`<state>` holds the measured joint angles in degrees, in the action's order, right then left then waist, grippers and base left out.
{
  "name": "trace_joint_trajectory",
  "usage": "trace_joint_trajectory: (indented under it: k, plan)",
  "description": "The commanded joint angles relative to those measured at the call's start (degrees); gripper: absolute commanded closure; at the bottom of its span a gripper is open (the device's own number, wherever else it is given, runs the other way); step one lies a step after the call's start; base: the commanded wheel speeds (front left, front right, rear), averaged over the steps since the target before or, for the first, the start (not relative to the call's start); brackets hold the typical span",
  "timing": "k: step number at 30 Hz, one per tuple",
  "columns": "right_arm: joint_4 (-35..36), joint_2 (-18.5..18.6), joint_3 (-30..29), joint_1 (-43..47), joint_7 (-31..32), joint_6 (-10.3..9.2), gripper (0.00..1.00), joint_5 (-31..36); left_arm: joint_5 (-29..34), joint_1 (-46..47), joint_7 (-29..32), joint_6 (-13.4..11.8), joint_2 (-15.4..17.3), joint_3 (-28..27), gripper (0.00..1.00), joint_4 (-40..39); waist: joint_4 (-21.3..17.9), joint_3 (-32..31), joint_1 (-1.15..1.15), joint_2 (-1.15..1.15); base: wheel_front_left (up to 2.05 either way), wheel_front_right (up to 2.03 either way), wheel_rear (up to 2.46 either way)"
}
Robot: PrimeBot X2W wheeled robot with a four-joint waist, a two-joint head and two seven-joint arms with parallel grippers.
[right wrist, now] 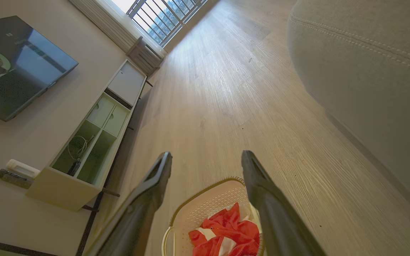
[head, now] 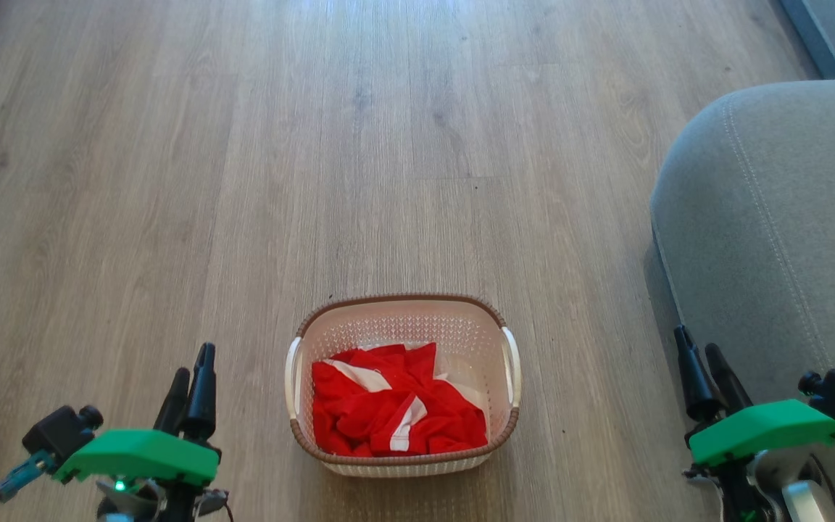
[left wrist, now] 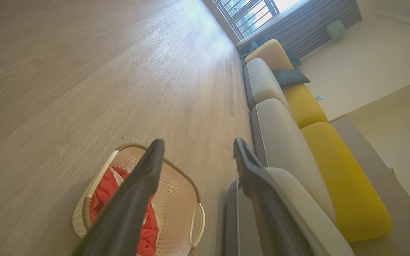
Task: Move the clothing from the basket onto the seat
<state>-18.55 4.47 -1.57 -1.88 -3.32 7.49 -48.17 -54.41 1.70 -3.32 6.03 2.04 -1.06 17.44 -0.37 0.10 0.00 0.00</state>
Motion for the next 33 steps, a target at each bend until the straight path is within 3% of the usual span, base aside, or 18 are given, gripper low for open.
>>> trace_joint_trajectory:
  k: [1, 33]
  plan:
    - [1.80, 1.43, 0.90, -3.57, -0.96, 0.01, 0.00, 2.59, 2.50, 2.71, -1.04, -0.14, 0.54, -0.55, 0.00, -2.32, 0.01, -0.01, 0.00, 0.00, 0.00, 0.00, 0.00]
    - [1.71, 2.34, 3.57, -4.54, -6.21, 0.00, 0.00, 24.39, 24.16, 2.42, -6.25, -0.24, 0.69, -0.31, 0.00, -4.33, -0.39, 0.32, 0.00, 0.00, 0.00, 0.00, 0.00]
